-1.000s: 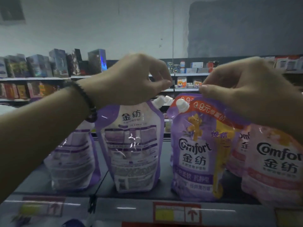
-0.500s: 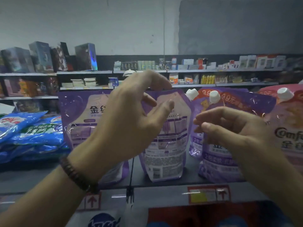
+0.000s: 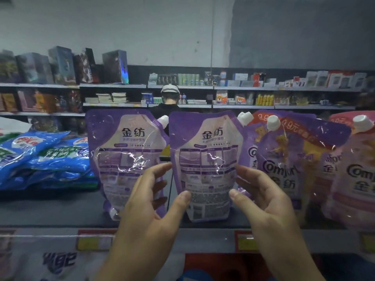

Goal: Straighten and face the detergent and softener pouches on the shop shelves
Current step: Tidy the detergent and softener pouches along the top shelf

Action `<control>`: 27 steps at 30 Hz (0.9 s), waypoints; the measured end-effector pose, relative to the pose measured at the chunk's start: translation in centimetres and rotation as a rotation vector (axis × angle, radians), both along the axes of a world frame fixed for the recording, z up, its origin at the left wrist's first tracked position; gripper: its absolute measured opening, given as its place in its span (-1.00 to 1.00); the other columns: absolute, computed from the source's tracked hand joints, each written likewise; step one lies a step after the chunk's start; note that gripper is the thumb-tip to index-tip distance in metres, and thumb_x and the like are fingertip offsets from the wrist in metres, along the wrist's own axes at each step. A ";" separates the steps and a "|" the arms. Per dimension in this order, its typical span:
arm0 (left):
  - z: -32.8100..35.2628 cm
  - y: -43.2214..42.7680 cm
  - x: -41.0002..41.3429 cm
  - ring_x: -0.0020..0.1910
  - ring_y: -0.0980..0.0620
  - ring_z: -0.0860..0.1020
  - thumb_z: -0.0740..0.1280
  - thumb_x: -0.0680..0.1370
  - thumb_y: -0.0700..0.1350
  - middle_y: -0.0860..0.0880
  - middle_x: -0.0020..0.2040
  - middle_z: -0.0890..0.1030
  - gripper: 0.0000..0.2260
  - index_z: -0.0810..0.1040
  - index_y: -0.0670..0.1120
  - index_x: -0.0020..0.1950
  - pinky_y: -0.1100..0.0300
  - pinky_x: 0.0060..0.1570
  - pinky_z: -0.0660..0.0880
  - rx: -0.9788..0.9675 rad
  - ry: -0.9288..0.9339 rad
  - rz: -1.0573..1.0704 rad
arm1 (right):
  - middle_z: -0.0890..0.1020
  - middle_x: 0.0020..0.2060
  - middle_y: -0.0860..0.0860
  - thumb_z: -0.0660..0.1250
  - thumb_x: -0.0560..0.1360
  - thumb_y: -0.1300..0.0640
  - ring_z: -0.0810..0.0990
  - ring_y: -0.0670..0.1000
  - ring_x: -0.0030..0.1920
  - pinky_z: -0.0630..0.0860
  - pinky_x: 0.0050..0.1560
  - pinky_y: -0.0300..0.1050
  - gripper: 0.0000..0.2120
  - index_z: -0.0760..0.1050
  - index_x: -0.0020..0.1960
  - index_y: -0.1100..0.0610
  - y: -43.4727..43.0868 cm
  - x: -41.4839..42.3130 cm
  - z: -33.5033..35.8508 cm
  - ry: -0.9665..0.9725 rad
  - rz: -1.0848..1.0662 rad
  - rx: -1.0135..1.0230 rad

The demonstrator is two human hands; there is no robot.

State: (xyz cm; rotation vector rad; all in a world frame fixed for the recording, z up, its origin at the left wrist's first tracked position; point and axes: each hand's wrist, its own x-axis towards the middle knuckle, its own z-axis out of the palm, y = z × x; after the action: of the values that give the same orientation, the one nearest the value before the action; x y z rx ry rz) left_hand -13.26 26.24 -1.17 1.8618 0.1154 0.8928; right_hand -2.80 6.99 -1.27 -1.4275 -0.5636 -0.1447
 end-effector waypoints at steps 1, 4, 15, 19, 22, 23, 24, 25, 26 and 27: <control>-0.2 -0.2 0.1 0.33 0.37 0.51 0.45 0.41 0.23 0.32 0.31 0.56 -0.50 0.45 0.49 0.34 0.21 0.31 0.50 -0.017 0.013 -0.012 | 0.69 0.23 -0.22 0.50 0.54 0.25 0.59 -0.19 0.34 0.56 0.26 -0.19 -0.63 0.64 0.27 -0.07 0.1 0.0 -0.2 -0.006 0.003 -0.004; -0.9 -0.9 0.8 0.36 0.40 0.49 0.46 0.42 0.22 0.49 0.34 0.50 -0.45 0.38 0.56 0.35 0.15 0.38 0.49 -0.069 0.023 -0.050 | 0.66 0.21 -0.31 0.51 0.54 0.24 0.58 -0.26 0.32 0.54 0.13 -0.43 -0.58 0.60 0.30 -0.12 0.4 -0.1 -0.8 -0.027 -0.001 -0.017; -1.2 -3.2 3.6 0.30 0.25 0.61 0.48 0.40 0.32 0.27 0.30 0.64 -0.27 0.28 0.29 0.52 0.04 0.36 0.52 -0.173 -0.047 -0.158 | 0.46 0.36 -0.34 0.57 0.46 0.07 0.52 -0.21 0.38 0.54 0.41 0.06 -0.31 0.42 0.52 -0.19 2.5 -0.9 -2.5 -0.067 -0.108 -0.116; -1.3 -3.7 3.7 0.33 0.25 0.60 0.40 0.52 0.27 0.27 0.34 0.63 -0.46 0.36 0.27 0.47 0.18 0.26 0.57 -0.214 -0.087 -0.198 | 0.42 0.37 -0.37 0.55 0.44 0.03 0.50 -0.21 0.40 0.54 0.42 0.04 -0.30 0.40 0.50 -0.28 2.5 -0.6 -2.7 -0.084 -0.091 -0.138; -1.6 -3.9 3.6 0.32 0.33 0.57 0.37 0.51 0.30 0.34 0.34 0.60 -0.39 0.31 0.24 0.53 0.42 0.19 0.52 -0.219 -0.109 -0.232 | 0.41 0.40 -0.37 0.50 0.37 -0.11 0.48 -0.21 0.43 0.52 0.44 0.05 -0.22 0.35 0.56 -0.25 2.6 -0.3 -2.6 -0.101 -0.083 -0.166; -1.6 -4.1 3.5 0.30 0.37 0.57 0.37 0.50 0.32 0.38 0.33 0.59 -0.36 0.29 0.24 0.55 0.48 0.16 0.50 -0.220 -0.111 -0.238 | 0.41 0.41 -0.37 0.50 0.36 -0.15 0.47 -0.22 0.44 0.51 0.45 0.04 -0.18 0.32 0.58 -0.26 2.7 -0.1 -2.5 -0.104 -0.068 -0.179; -1.7 -4.2 3.4 0.29 0.40 0.56 0.36 0.48 0.34 0.41 0.32 0.58 -0.32 0.27 0.23 0.56 0.51 0.14 0.48 -0.218 -0.113 -0.239 | 0.41 0.41 -0.38 0.50 0.35 -0.19 0.45 -0.26 0.44 0.49 0.47 0.02 -0.15 0.29 0.59 -0.27 2.7 0.0 -2.4 -0.107 -0.050 -0.193; -1.8 -4.2 3.3 0.28 0.42 0.55 0.34 0.45 0.36 0.43 0.31 0.58 -0.29 0.26 0.23 0.57 0.52 0.13 0.47 -0.213 -0.114 -0.237 | 0.41 0.41 -0.39 0.50 0.33 -0.23 0.43 -0.29 0.44 0.48 0.48 -0.01 -0.13 0.27 0.60 -0.28 2.7 0.1 -2.2 -0.112 -0.033 -0.203; -2.0 -4.3 3.2 0.28 0.41 0.56 0.32 0.43 0.36 0.42 0.31 0.59 -0.27 0.26 0.23 0.57 0.52 0.14 0.48 -0.207 -0.112 -0.232 | 0.42 0.42 -0.39 0.50 0.32 -0.27 0.42 -0.32 0.44 0.47 0.48 -0.02 -0.10 0.26 0.60 -0.29 2.8 0.2 -2.1 -0.112 -0.021 -0.211; -2.1 -4.4 3.1 0.29 0.39 0.57 0.32 0.43 0.36 0.40 0.32 0.59 -0.28 0.26 0.24 0.57 0.50 0.16 0.48 -0.201 -0.107 -0.231 | 0.43 0.42 -0.38 0.51 0.30 -0.31 0.41 -0.33 0.44 0.46 0.49 -0.03 -0.07 0.25 0.61 -0.29 2.9 0.4 -2.0 -0.110 -0.009 -0.217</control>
State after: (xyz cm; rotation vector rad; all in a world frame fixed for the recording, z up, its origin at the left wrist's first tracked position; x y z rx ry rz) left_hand -10.16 21.85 -3.26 1.6010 -0.0732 0.7878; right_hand -2.39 9.86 -3.24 -1.6403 -0.6793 -0.1743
